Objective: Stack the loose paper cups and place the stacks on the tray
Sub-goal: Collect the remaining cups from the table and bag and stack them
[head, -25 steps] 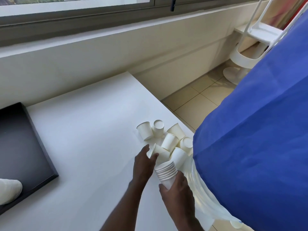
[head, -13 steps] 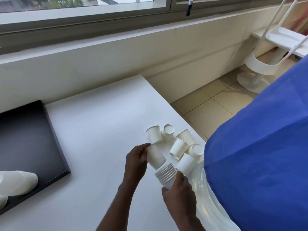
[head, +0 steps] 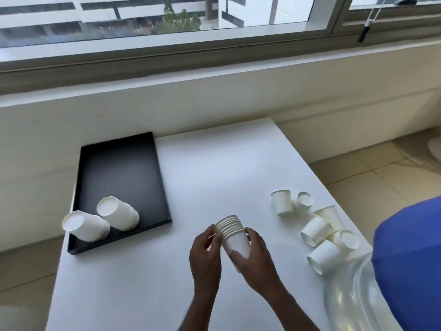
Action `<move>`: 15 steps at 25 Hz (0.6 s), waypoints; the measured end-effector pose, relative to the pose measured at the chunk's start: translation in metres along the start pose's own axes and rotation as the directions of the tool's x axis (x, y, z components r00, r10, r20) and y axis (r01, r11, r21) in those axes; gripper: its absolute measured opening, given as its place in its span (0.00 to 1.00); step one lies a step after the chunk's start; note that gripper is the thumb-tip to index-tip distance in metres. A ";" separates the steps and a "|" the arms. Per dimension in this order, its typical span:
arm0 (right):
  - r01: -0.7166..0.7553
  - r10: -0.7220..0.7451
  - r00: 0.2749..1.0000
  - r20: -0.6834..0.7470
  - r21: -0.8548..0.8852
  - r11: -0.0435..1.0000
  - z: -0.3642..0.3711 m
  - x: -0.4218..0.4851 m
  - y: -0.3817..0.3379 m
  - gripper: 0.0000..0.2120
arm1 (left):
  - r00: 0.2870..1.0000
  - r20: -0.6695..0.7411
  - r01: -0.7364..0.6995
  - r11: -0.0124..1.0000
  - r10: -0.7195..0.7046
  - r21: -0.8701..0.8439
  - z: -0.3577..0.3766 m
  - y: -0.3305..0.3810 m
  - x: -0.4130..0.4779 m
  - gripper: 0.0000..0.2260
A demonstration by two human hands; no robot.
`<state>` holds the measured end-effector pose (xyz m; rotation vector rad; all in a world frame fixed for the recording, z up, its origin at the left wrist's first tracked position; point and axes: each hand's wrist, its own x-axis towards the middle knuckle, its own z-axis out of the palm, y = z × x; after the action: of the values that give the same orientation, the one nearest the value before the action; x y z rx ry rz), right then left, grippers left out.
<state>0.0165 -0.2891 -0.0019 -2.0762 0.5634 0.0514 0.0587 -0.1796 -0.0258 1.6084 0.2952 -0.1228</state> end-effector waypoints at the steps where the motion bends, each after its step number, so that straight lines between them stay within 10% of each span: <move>1: 0.015 -0.022 0.996 0.090 0.080 0.997 0.011 0.003 -0.008 0.32 | 0.997 -0.071 0.021 0.999 -0.024 -0.044 -0.015 0.000 0.005 0.08; 8: 0.078 -0.257 0.757 0.601 0.307 0.948 0.077 0.039 -0.068 0.34 | 0.944 -0.328 -0.010 0.995 -0.022 -0.095 -0.097 0.011 0.049 0.09; 15: 0.059 -0.257 0.766 0.589 0.334 0.941 0.134 0.105 -0.100 0.15 | 0.993 -0.109 0.023 0.972 -0.050 -0.233 -0.127 0.008 0.092 0.17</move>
<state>0.1755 -0.1745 -0.0225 -1.6599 -0.0290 0.5140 0.1362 -0.0431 -0.0338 1.3810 0.4128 -0.0228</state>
